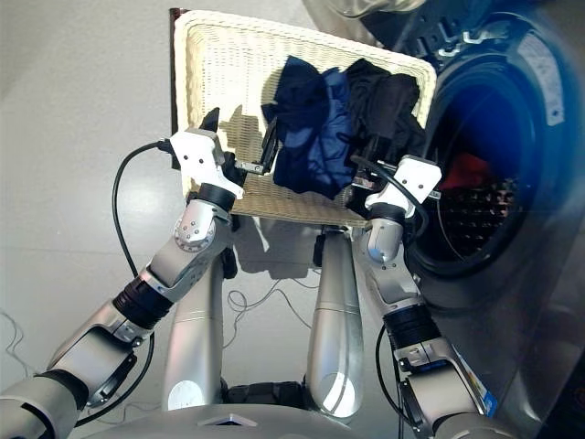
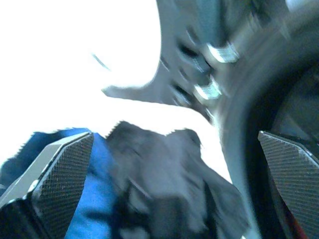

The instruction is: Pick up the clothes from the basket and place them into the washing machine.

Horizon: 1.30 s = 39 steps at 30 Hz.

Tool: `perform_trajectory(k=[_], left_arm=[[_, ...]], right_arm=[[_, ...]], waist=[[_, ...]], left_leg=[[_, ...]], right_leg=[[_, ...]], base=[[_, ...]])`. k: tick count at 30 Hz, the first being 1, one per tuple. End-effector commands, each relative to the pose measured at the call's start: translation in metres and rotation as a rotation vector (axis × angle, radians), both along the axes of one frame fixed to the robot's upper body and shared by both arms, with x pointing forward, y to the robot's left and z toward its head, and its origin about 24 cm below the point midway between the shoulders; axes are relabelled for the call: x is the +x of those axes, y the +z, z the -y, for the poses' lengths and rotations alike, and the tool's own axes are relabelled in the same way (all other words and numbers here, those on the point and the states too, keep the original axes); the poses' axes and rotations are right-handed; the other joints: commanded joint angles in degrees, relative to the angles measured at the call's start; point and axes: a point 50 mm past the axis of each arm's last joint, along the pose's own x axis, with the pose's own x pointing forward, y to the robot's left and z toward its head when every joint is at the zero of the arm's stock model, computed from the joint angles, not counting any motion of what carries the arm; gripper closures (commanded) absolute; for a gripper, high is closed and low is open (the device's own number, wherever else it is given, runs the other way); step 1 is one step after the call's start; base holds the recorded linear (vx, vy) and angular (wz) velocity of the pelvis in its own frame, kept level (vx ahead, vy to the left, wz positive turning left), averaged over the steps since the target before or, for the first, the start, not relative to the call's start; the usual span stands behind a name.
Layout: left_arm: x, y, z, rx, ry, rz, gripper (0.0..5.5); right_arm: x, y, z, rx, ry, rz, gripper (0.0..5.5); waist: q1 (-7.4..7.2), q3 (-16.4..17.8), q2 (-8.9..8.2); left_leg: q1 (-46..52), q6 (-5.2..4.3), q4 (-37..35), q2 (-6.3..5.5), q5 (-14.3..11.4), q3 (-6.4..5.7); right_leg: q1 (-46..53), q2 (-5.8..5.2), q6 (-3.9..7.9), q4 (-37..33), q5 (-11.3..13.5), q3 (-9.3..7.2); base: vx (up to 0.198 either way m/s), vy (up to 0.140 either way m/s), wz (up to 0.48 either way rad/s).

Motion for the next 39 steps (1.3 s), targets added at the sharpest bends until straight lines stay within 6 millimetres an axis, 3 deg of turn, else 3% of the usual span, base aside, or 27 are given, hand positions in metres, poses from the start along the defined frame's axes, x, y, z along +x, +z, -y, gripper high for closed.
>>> perform_trajectory(k=[1, 6, 12, 20, 24, 31, 32, 33, 34, 39], left_arm=[[0.001, 0.023, 0.018, 0.059, -0.017, 0.140, 0.00], [0.005, 0.024, 0.032, 0.140, 0.015, 0.168, 0.00], [0.013, 0.014, 0.046, 0.207, 0.053, 0.125, 0.00], [0.031, -0.008, 0.046, 0.211, 0.151, -0.047, 0.00], [0.040, -0.013, 0.041, 0.197, 0.206, -0.117, 0.00], [0.059, -0.014, 0.014, 0.140, 0.341, -0.230, 0.00], [0.060, -0.018, 0.011, 0.135, 0.354, -0.252, 0.00], [0.063, -0.016, 0.007, 0.122, 0.369, -0.264, 0.00], [0.064, -0.012, 0.007, 0.121, 0.369, -0.252, 0.00], [0.071, -0.007, -0.004, 0.113, 0.401, -0.275, 0.00]], right_arm=[[-0.019, 0.032, -0.019, -0.023, 0.159, 0.192, 0.00], [-0.033, 0.048, -0.059, -0.078, 0.369, 0.263, 0.00], [-0.043, 0.058, -0.095, -0.119, 0.519, 0.306, 0.00], [-0.055, 0.073, -0.135, -0.119, 0.677, 0.360, 0.00], [-0.059, 0.080, -0.143, -0.106, 0.707, 0.383, 0.00], [-0.062, 0.088, -0.146, -0.078, 0.712, 0.406, 0.00], [-0.062, 0.085, -0.147, -0.069, 0.713, 0.390, 0.00], [-0.062, 0.085, -0.147, -0.070, 0.718, 0.390, 0.00], [-0.062, 0.088, -0.147, -0.074, 0.717, 0.402, 0.00], [-0.063, 0.090, -0.149, -0.050, 0.748, 0.397, 0.00]], waist=[[0.45, -0.75, -1.40], [-0.20, -0.75, -2.73], [-1.39, -0.75, -3.07], [-2.29, -0.75, -3.89], [-2.99, -0.75, -4.34], [-4.32, -0.75, -5.34], [-4.41, -0.75, -5.35], [-4.59, -0.75, -5.54], [-4.64, -0.75, -5.64], [-5.21, -0.75, -6.00]], left_leg=[[0.06, -0.02, 10.33, 0.93, -9.87, 0.69], [-0.36, -0.40, 11.54, 2.69, -10.13, 1.45], [-0.93, -1.23, 11.76, 3.77, -9.62, 0.84], [-2.49, -2.38, 11.99, 6.05, -8.91, 1.11], [-4.17, -2.99, 12.72, 7.02, -8.89, 1.05], [-7.47, -3.51, 14.73, 8.35, -9.46, 1.03], [-6.46, -3.88, 15.77, 8.38, -11.63, 0.73], [-6.94, -3.88, 16.14, 8.37, -11.77, 0.67], [-8.26, -3.52, 15.40, 8.34, -9.74, 1.01], [-9.90, -3.63, 16.48, 8.57, -10.21, 0.98]], right_leg=[[3.28, 1.37, 0.90, -10.42, 7.04, 0.48], [2.13, 2.71, 0.84, -8.82, 6.48, 0.20], [1.07, 3.56, 0.50, -7.21, 5.41, -0.49], [-2.46, 5.57, -0.25, -4.57, 4.29, -0.44], [-4.64, 6.33, -0.38, -3.69, 4.00, -0.33], [-8.45, 7.26, -0.49, -1.95, 3.91, 0.12], [-7.45, 7.30, -0.25, -0.94, 1.87, -0.05], [-7.97, 7.38, -0.24, -0.61, 1.88, -0.07], [-9.30, 7.44, -0.48, -1.50, 3.92, 0.09], [-10.45, 7.45, -0.33, -1.58, 4.50, 0.29]], base=[[-0.025, -0.004, -0.230], [-0.004, -0.023, -0.114], [-0.003, -0.080, -0.124], [0.010, -0.079, -0.059], [0.013, -0.085, -0.147], [0.017, -0.017, -0.010], [0.093, -0.012, -0.073], [0.000, 0.000, 0.000], [-0.100, -0.018, -0.085], [-0.020, -0.001, -0.008]])
